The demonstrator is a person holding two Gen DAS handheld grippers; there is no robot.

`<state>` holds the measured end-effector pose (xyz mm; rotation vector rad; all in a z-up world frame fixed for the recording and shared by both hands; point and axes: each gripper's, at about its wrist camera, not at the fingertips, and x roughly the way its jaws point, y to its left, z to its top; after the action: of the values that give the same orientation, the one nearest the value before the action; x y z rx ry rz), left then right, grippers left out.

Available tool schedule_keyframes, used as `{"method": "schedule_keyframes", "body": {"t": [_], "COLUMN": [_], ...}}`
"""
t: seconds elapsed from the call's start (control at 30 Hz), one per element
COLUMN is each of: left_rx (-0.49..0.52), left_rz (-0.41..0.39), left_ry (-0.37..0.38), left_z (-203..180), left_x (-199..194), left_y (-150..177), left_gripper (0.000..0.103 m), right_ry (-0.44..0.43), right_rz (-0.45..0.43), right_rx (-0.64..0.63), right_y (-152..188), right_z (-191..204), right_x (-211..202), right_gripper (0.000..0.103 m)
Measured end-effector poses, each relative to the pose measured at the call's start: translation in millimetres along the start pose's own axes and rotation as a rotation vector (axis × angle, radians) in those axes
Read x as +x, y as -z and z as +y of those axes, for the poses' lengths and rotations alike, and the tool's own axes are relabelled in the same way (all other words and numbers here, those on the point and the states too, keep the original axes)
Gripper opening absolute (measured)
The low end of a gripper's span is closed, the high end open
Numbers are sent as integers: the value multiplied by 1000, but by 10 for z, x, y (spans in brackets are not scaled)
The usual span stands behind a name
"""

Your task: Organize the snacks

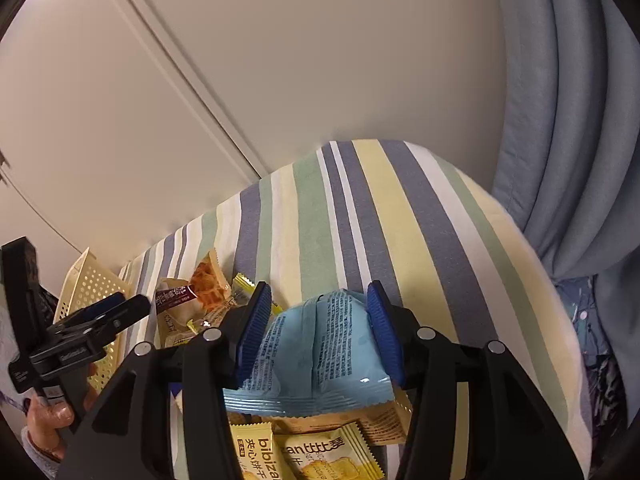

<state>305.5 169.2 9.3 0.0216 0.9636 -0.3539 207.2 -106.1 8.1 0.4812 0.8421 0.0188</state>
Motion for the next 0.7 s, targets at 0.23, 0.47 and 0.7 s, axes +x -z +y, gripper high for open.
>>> {"method": "schedule_keyframes", "body": {"t": [0.23, 0.47, 0.7], "left_rx": [55, 18, 18], "left_rz": [95, 150, 140], "left_ry": [47, -12, -38], "left_z": [-296, -268, -297], "left_x": [366, 633, 813], "left_y": [-94, -116, -81], "left_gripper": [100, 100, 100], "right_ry": [-15, -18, -15], "right_rz": [11, 16, 7], "right_rx": [32, 47, 47], "right_y": [-5, 6, 12], "right_z": [-106, -137, -150], "right_x": [51, 80, 81], "right_gripper": [65, 68, 77]}}
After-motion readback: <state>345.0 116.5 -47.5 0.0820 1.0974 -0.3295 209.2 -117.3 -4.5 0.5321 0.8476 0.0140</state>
